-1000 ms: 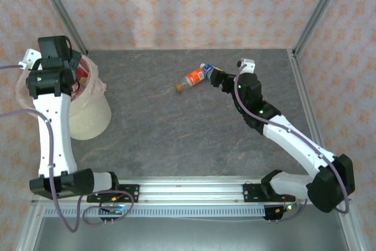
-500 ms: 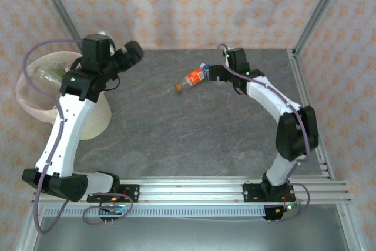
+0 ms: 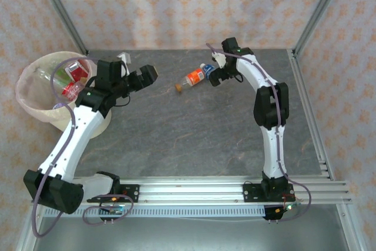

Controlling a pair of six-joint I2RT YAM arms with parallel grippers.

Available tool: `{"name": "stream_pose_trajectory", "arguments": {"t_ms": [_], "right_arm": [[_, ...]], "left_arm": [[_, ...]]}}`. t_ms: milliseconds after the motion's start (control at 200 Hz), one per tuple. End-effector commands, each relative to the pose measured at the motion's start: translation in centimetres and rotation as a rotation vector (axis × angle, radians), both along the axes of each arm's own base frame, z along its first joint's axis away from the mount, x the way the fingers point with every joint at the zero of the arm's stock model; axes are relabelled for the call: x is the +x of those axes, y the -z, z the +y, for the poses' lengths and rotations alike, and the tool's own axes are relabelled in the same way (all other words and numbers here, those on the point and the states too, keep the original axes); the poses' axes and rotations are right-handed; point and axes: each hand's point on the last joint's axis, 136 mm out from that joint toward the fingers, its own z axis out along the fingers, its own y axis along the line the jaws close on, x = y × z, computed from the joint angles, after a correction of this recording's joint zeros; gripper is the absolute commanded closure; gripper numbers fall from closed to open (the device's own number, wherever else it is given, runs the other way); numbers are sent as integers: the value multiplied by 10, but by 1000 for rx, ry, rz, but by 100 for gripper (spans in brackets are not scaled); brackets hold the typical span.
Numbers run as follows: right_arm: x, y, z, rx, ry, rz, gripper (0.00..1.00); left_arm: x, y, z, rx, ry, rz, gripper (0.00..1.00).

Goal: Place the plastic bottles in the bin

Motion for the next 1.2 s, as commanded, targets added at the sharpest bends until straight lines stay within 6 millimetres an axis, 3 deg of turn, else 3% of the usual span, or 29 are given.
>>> {"name": "stream_pose_trajectory", "arguments": {"t_ms": [0,400,600,781,951,1101,1196], "right_arm": [[-9,9,1,-31,-71,63,0],[12,34,6,-90,-122,29,5],[15,30,1,-116,-109,-5,24],[13,10,-1,-98,-69,-76,39],[9,-7,-25,-136,96,-166,45],[-2,-53,-47,-91,327,-320,47],[-18,-81,-48,5,427,-388,48]], "left_arm": [[-5,-12,2,22,5,-73,0],[0,5,4,36,-13,-33,0],[3,12,3,40,-8,-11,0],[6,17,1,37,-1,1,0],[9,17,-9,-2,35,-6,0],[15,13,-23,-72,76,-28,0],[20,11,-27,-93,72,-42,0]]}}
